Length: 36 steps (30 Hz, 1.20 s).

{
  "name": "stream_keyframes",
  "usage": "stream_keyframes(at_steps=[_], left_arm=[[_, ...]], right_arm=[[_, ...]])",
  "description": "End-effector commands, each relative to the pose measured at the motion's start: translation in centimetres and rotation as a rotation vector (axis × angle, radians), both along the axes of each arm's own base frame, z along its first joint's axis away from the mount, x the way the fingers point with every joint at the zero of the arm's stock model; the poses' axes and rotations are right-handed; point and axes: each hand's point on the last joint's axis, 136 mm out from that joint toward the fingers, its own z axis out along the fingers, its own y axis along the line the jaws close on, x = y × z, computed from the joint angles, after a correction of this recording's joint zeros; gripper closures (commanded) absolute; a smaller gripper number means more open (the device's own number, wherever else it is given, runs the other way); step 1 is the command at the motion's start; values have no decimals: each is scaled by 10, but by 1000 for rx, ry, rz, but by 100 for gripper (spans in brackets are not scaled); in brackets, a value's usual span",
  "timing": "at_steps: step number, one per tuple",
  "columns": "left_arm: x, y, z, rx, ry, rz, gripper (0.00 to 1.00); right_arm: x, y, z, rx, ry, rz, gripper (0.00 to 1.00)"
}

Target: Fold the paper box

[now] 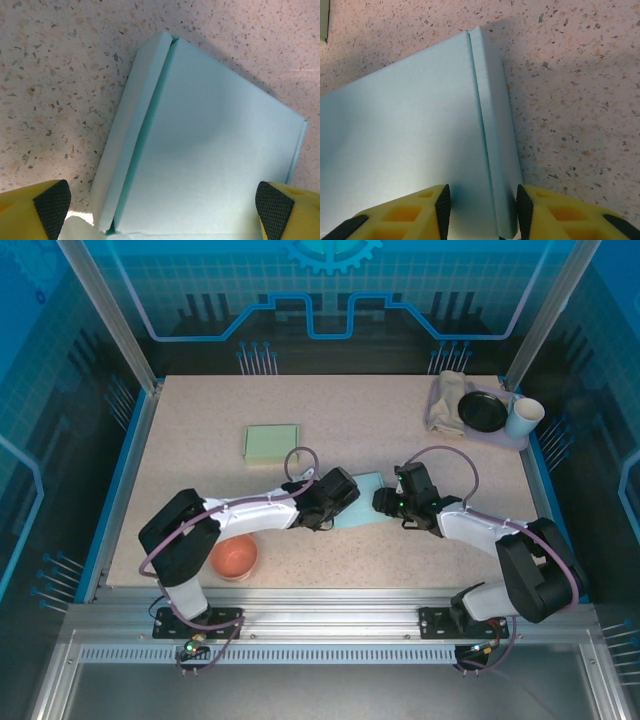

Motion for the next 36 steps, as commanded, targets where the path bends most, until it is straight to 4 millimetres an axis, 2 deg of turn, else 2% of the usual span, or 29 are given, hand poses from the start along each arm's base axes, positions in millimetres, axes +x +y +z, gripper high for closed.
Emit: stream_keyframes(at_steps=[1, 7, 27, 36], left_arm=[[1, 0, -7, 31, 26, 12, 1], [4, -3, -9, 43, 31, 14, 1], [-10, -15, -20, 20, 132, 28, 6], [-8, -5, -20, 66, 117, 50, 9]], right_arm=[[-3, 3, -1, -15, 6, 19, 59], [-2, 6, -2, -26, 6, 31, 59], [-2, 6, -1, -53, -7, 33, 59], [-2, 8, 0, -56, -10, 39, 58]])
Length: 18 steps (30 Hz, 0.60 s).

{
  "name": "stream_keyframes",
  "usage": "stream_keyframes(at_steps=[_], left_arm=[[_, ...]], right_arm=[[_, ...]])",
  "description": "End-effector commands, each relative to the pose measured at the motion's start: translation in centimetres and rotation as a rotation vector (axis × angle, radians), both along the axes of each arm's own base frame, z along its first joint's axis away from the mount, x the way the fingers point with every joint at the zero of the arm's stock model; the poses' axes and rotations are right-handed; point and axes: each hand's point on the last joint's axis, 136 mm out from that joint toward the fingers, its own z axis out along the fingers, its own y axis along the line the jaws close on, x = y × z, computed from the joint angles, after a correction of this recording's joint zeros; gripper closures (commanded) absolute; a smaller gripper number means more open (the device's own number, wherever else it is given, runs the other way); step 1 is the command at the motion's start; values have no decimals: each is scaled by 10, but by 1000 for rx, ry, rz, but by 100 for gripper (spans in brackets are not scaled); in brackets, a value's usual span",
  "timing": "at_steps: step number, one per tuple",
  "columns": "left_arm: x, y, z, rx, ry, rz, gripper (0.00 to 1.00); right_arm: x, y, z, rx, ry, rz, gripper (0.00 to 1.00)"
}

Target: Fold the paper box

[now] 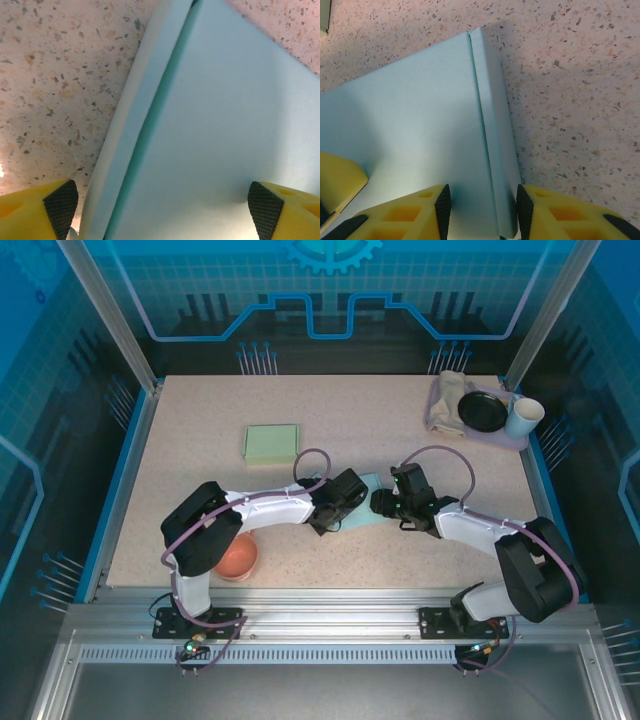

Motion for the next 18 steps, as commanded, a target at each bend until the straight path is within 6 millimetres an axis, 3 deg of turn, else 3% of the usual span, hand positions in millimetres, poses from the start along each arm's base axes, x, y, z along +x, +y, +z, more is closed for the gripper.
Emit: stream_keyframes(at_steps=[1, 18], left_arm=[[-1, 3, 2, 28, 2, 16, 9], [-2, -1, 6, 8, 13, 28, 18]], right_arm=[[-2, 4, 0, -29, 5, 21, 58], [-3, 8, 0, -43, -1, 32, 59]])
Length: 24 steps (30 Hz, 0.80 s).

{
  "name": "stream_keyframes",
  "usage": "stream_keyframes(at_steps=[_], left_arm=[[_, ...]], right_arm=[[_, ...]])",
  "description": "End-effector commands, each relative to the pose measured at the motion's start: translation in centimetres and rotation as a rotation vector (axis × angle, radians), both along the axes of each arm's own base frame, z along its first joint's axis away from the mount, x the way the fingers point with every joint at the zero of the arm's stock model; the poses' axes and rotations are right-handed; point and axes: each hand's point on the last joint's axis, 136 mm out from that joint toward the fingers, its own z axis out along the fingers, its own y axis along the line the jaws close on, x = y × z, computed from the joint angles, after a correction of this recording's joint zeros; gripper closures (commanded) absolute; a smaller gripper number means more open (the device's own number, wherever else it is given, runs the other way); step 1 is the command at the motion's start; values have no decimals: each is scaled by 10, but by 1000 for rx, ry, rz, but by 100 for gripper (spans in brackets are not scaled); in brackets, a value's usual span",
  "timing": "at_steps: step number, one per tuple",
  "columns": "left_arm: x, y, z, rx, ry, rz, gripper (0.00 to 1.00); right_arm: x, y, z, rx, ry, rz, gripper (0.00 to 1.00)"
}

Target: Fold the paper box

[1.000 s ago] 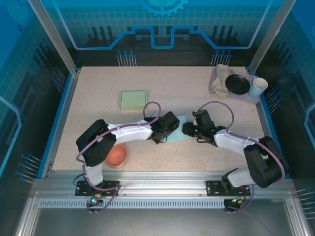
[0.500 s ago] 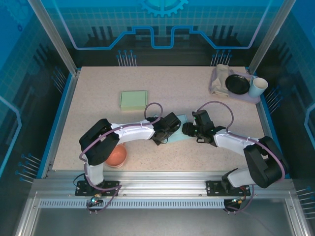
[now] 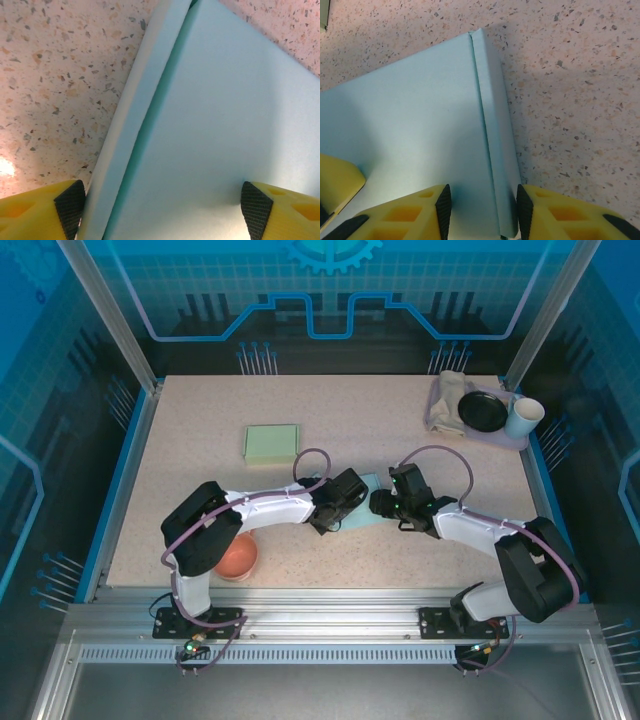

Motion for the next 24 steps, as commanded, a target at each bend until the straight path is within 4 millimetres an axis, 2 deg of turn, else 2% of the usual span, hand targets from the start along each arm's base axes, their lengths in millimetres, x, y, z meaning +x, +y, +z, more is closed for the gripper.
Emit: stream_keyframes(at_steps=[1, 7, 12, 19, 24], left_arm=[[-1, 0, 3, 15, 5, 21, 18], [0, 3, -1, 31, 10, 39, 24], [-2, -2, 3, 17, 24, 32, 23], [-2, 4, 5, 44, 24, 45, 20], [14, 2, 10, 85, -15, -1, 22]], right_arm=[[-2, 5, 0, -24, 8, 23, 59], [-3, 6, 0, -27, 4, 25, 59], [-3, 7, 0, -32, 5, 26, 59], [-5, 8, 0, -28, 11, 19, 59], [-17, 18, -1, 45, 42, -4, 59]])
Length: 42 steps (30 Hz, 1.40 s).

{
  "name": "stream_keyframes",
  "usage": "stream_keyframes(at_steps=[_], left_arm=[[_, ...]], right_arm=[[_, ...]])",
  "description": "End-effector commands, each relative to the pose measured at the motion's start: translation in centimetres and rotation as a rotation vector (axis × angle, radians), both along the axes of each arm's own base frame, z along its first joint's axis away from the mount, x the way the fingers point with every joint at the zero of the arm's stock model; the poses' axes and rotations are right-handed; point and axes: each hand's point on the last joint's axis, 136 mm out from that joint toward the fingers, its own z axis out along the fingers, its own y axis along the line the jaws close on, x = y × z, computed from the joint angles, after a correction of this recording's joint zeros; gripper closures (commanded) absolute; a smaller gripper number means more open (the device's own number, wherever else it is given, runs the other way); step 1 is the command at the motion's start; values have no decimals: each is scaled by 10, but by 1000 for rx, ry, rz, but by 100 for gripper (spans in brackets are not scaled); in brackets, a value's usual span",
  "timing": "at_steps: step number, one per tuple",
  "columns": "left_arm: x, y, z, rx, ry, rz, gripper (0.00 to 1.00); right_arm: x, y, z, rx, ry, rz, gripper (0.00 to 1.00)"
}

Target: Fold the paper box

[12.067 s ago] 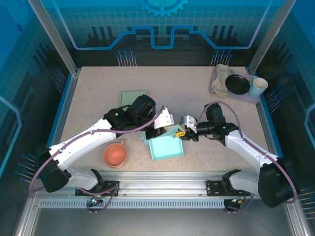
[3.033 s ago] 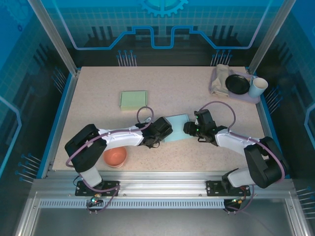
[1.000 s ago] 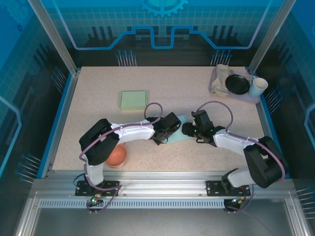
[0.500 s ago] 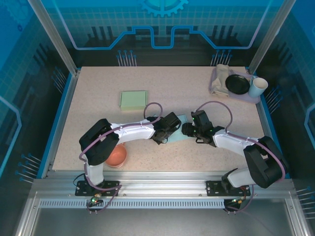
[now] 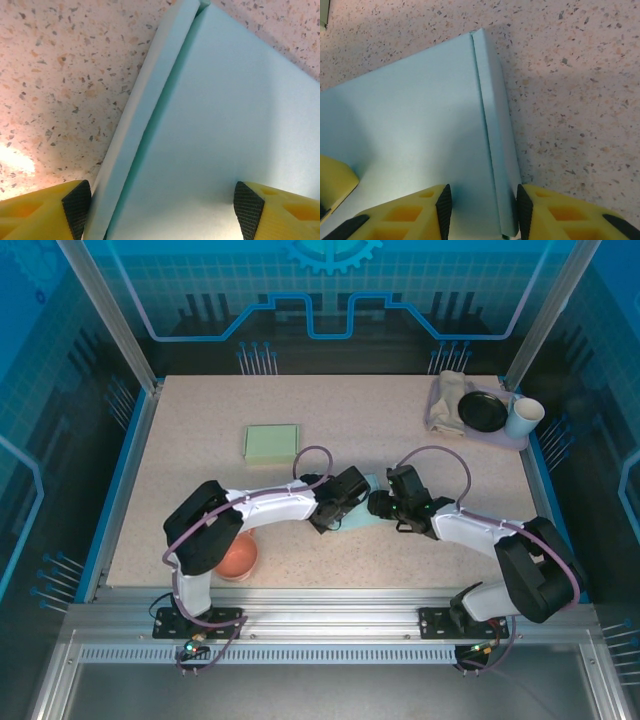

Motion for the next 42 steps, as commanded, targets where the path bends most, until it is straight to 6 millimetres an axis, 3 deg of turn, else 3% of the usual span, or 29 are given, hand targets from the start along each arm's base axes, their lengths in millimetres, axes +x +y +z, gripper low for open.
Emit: stream_keyframes(at_steps=[1, 6, 11, 15, 23, 37, 42], left_arm=[[17, -4, 7, 41, -38, -43, 22], [36, -5, 7, 91, -35, -121, 22], [40, 1, -5, 102, 4, -150, 22], [35, 1, -10, 89, 45, -146, 20], [23, -14, -15, -3, 134, -120, 17], [16, -8, -32, -33, 144, -60, 21], [16, 4, -38, 14, 139, -41, 21]], right_arm=[[-17, 16, -1, 62, 50, 10, 59], [-33, 23, 0, 105, 59, 9, 59], [-36, 23, 12, 121, 21, 7, 60], [-32, 21, 16, 81, 0, 16, 60], [-31, 23, 0, 71, 29, 20, 60], [-29, 20, -2, 38, 24, 17, 60], [-30, 12, 4, -3, 21, 14, 52]])
